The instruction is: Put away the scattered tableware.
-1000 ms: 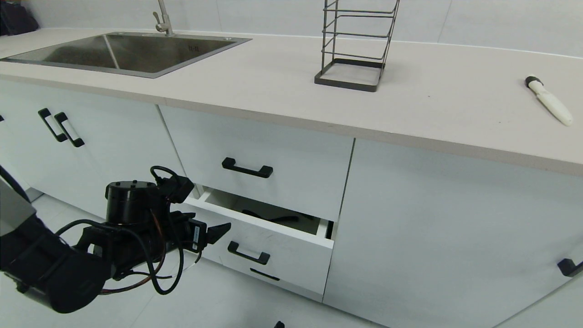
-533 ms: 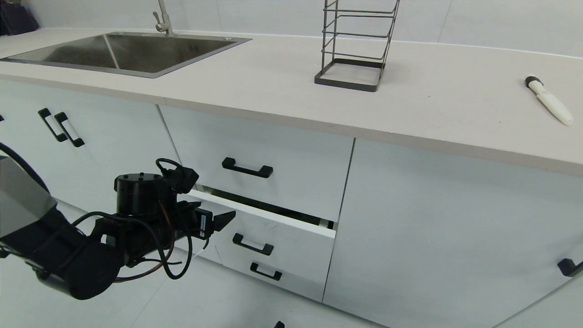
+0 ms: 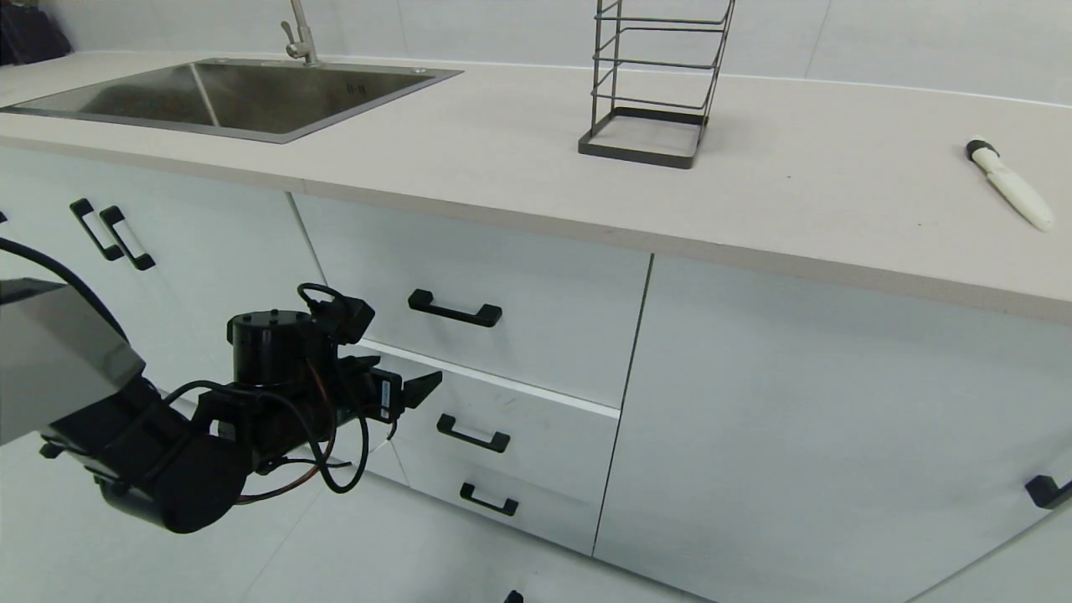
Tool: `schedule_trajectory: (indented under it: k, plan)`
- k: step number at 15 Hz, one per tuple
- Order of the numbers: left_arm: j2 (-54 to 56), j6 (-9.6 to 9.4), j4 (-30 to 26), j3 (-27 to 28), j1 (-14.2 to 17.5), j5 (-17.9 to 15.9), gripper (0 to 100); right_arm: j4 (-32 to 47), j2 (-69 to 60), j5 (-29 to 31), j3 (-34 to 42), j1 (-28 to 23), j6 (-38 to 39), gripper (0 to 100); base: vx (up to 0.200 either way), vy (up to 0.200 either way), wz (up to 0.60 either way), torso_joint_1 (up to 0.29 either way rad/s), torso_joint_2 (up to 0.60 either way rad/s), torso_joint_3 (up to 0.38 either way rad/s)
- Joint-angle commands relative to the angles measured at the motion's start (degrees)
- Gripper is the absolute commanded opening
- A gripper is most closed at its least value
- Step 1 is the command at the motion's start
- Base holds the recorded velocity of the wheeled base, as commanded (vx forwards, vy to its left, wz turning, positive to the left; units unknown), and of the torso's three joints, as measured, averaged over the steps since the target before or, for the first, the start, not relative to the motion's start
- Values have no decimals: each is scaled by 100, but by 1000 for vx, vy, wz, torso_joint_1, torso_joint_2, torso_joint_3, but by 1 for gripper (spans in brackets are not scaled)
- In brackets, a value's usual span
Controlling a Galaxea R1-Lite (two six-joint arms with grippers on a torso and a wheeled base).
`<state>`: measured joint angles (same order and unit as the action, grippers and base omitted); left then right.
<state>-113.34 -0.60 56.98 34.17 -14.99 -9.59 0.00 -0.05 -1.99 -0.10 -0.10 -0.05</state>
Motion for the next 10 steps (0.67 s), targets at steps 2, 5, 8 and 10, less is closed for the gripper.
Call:
schedule_trajectory:
  k: [2,5,8,10]
  plan:
    - [-215,42,226,28,-3,1,100,0,5,-3,1,1,-4,100,0,0,0,0,0,0]
    - [-242,51,323,28,-3,1,100,0,5,-3,1,1,-4,100,0,0,0,0,0,0]
    - [-180,42,340,-77,-3,1,100,0,5,-3,1,1,-4,100,0,0,0,0,0,0]
    - [66,42,490,-446,-65,10,100,0,5,-3,1,1,-4,100,0,0,0,0,0,0]
